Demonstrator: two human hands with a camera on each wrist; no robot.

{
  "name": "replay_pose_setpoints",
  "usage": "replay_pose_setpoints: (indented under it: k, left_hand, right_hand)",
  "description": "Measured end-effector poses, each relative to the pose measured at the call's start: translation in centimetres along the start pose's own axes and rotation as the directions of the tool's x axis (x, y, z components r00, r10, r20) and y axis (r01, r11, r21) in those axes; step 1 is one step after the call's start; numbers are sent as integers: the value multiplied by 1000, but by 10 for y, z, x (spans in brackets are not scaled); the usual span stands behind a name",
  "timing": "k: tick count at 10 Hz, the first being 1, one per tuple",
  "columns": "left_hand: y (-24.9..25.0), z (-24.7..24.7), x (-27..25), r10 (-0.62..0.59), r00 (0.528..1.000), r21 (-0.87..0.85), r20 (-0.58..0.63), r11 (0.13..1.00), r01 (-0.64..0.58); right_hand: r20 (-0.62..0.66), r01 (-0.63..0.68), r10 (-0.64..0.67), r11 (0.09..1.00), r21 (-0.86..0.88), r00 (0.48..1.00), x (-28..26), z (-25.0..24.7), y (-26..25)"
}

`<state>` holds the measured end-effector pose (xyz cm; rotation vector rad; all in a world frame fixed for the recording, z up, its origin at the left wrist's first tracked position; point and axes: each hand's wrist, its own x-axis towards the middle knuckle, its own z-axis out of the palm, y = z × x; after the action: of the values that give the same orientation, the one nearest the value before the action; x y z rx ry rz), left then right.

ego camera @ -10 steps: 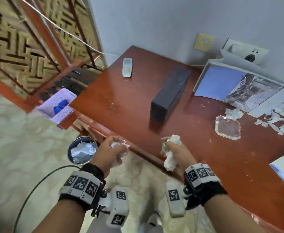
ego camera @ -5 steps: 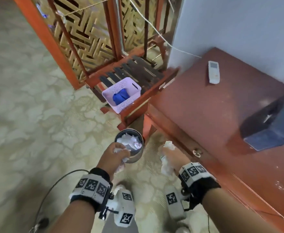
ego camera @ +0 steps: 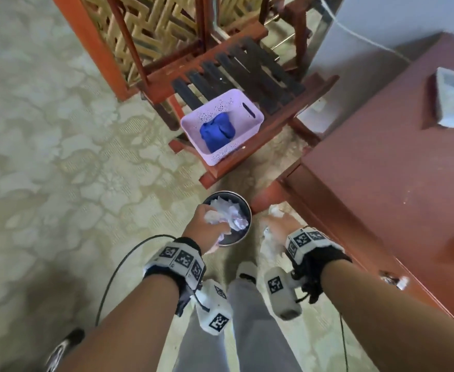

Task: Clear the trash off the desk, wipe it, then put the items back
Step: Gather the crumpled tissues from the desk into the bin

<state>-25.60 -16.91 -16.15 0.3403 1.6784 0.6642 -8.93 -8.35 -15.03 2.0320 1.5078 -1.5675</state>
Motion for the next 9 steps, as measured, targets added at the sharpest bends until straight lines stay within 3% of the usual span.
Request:
replay_pose_setpoints:
  k: [2,3,4,6,8,9]
  left_hand:
    - [-30,15,118,-92,996,27,-11,995,92]
    - [-44,17,162,-75,996,74,-47,994,78]
    - [-64,15,222,-98,993,143,-66,984,107]
    - [-103,23,300,-107,989,186,-99,975,124]
    - [-118,28,322,-117,989,52,-86,991,122]
    - [-114,24,316,-153,983,-5,-101,988,153]
  right_hand:
    - [73,-145,143,989,13,987,125,44,15]
    - [59,-129,131,991,-44,990,162,61,18]
    - [128,59,-39,986,-153,991,228,86,29]
    - [66,-3,5,999,-35,998,310,124,40]
    - [16,-44,41,966,257,999,327,146,61]
    - [12,-69,68,965,254,998,312,140,63]
